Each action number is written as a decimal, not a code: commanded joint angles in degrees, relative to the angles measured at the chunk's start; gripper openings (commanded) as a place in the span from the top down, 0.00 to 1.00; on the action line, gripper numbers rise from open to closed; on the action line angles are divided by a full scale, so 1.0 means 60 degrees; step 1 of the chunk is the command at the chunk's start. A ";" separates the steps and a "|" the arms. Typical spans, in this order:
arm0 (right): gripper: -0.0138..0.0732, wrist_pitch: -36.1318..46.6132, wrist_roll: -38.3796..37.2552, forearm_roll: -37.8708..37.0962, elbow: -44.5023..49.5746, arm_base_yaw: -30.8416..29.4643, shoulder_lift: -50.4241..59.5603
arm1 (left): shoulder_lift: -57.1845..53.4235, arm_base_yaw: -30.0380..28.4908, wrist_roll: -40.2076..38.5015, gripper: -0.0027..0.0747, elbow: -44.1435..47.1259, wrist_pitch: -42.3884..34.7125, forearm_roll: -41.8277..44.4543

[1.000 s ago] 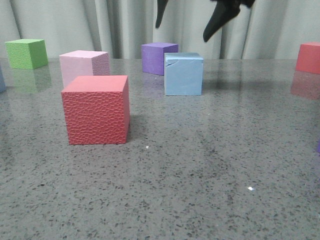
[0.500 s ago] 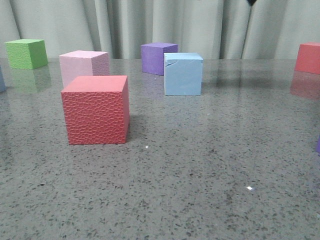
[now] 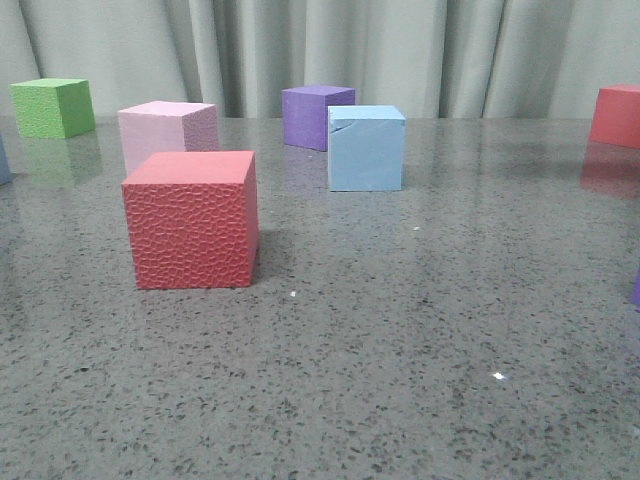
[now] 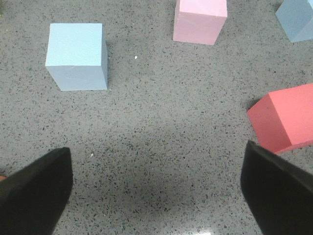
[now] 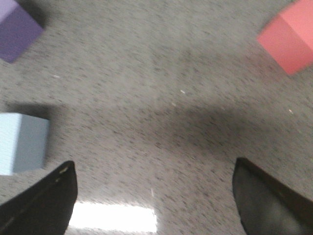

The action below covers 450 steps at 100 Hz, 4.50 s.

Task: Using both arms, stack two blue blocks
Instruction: 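Raise the right gripper away from the placed cube, then lower the open left gripper around the other light-blue cube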

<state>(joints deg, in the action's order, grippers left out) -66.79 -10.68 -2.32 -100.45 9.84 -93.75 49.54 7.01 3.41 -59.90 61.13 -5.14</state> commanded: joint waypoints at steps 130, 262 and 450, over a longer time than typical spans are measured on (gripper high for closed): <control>0.11 0.2622 0.0660 -0.0419 0.7688 -0.0888 0.8186 | -0.0013 0.0057 0.0002 0.11 -0.0320 -0.0563 -0.0182; 0.11 0.2654 0.0660 -0.0418 0.7688 -0.0888 0.8186 | 0.4972 -0.0608 0.0253 0.11 -0.3628 -0.0958 0.1356; 0.11 0.2521 0.0660 -0.0418 0.7688 -0.0888 0.8186 | 0.7687 -0.1076 0.1475 0.11 -0.3686 -0.1308 0.0569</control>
<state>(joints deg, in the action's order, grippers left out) -54.66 -7.28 -3.79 -53.07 4.90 -44.83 97.56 0.61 12.46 -80.32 55.38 -1.06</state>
